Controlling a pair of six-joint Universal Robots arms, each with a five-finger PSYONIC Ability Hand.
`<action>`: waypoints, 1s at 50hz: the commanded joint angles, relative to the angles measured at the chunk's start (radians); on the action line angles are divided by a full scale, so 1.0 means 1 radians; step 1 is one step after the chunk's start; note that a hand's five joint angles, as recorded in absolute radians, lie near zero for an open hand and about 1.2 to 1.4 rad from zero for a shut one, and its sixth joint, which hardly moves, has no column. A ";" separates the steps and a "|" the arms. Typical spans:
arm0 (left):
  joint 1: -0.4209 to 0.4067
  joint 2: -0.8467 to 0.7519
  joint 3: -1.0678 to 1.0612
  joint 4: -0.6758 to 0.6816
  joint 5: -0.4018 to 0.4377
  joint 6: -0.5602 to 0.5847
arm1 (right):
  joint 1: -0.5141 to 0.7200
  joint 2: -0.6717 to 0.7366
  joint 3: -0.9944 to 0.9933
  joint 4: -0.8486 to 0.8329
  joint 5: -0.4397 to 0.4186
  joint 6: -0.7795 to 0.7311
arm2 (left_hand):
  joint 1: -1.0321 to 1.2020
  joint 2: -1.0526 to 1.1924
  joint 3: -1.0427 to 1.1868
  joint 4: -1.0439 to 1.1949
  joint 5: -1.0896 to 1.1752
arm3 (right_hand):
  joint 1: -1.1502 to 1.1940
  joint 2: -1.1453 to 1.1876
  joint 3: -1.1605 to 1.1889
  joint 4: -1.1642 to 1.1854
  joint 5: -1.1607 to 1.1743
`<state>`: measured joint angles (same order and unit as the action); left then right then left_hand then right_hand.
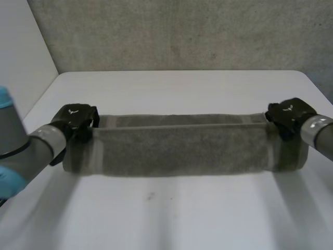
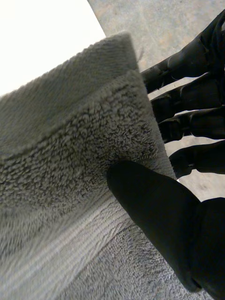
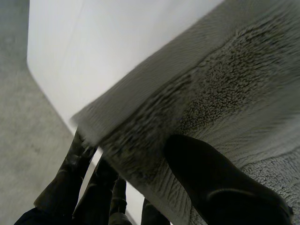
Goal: Fold the towel.
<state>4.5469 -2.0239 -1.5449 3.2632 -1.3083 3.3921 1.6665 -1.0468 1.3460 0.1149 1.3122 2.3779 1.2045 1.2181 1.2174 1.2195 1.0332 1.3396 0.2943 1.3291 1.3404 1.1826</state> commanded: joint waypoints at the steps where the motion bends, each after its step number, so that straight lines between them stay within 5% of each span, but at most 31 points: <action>1: -0.026 -0.234 0.288 -0.002 -0.098 -0.002 | 0.052 0.175 -0.155 -0.208 0.004 -0.012 | 0.192 0.178 0.179 0.177 0.188 | 0.057 1.102 0.067 0.056 0.039; 16: -0.071 -0.467 0.571 -0.002 -0.126 0.000 | 0.091 0.389 -0.327 -0.310 0.007 -0.026 | 0.192 0.178 0.179 0.177 0.188 | 0.057 1.102 0.067 0.056 0.039; 17: -0.075 -0.476 0.577 0.000 -0.123 -0.003 | 0.091 0.396 -0.332 -0.308 0.013 -0.029 | 0.192 0.178 0.179 0.177 0.188 | -0.195 0.850 -0.185 -0.196 -0.213; 18: -0.075 -0.476 0.577 0.000 -0.123 -0.004 | 0.091 0.396 -0.332 -0.308 0.013 -0.029 | 0.192 0.178 0.179 0.177 0.188 | -0.198 0.848 -0.187 -0.198 -0.215; 19: -0.077 -0.481 0.578 0.001 -0.123 -0.005 | 0.091 0.398 -0.332 -0.308 0.028 -0.032 | -0.142 -0.156 -0.155 -0.157 -0.145 | -1.165 -0.120 -1.155 -1.166 -1.183; 20: -0.078 -0.478 0.578 0.001 -0.126 -0.007 | 0.091 0.396 -0.334 -0.310 0.053 -0.035 | -1.030 -1.044 -1.043 -1.045 -1.033 | -1.165 -0.120 -1.155 -1.166 -1.183; 22: -0.081 -0.475 0.578 0.006 -0.123 -0.008 | 0.093 0.390 -0.337 -0.313 0.082 -0.034 | -0.890 -0.904 -0.903 -0.905 -0.893 | -1.165 -0.120 -1.155 -1.166 -1.183; 23: -0.086 -0.469 0.577 0.012 -0.126 -0.008 | 0.093 0.390 -0.337 -0.313 0.082 -0.034 | -1.030 -1.044 -1.043 -1.045 -1.033 | -1.165 -0.120 -1.155 -1.166 -1.183; 32: -0.094 -0.331 0.532 0.016 -0.127 -0.022 | 0.096 0.193 -0.314 -0.301 0.196 0.073 | -1.030 -1.044 -1.043 -1.045 -1.033 | -1.165 -0.120 -1.155 -1.166 -1.183; 42: -0.091 0.002 0.212 0.018 -0.124 -0.178 | 0.084 -0.070 -0.047 -0.258 0.188 0.227 | -1.030 -1.044 -1.043 -1.045 -1.033 | -1.165 -0.120 -1.155 -1.166 -1.183; 44: -0.091 0.048 0.160 0.021 -0.124 -0.198 | 0.084 -0.136 0.037 -0.229 0.183 0.234 | -1.030 -1.044 -1.043 -1.045 -1.033 | -0.836 0.209 -0.826 -0.837 -0.854; 50: -0.094 0.177 -0.019 0.050 -0.124 -0.273 | 0.073 -0.164 0.139 -0.169 0.162 0.238 | -1.030 -1.044 -1.043 -1.045 -1.033 | -0.858 0.187 -0.848 -0.859 -0.876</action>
<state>4.4555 -1.9802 -1.3825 3.2859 -1.4327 3.1924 1.7490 -1.1759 1.3806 -0.1111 1.4938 2.6160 0.1733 0.1655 0.1665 0.1665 0.0286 0.4902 0.4905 0.4910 0.4915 0.3254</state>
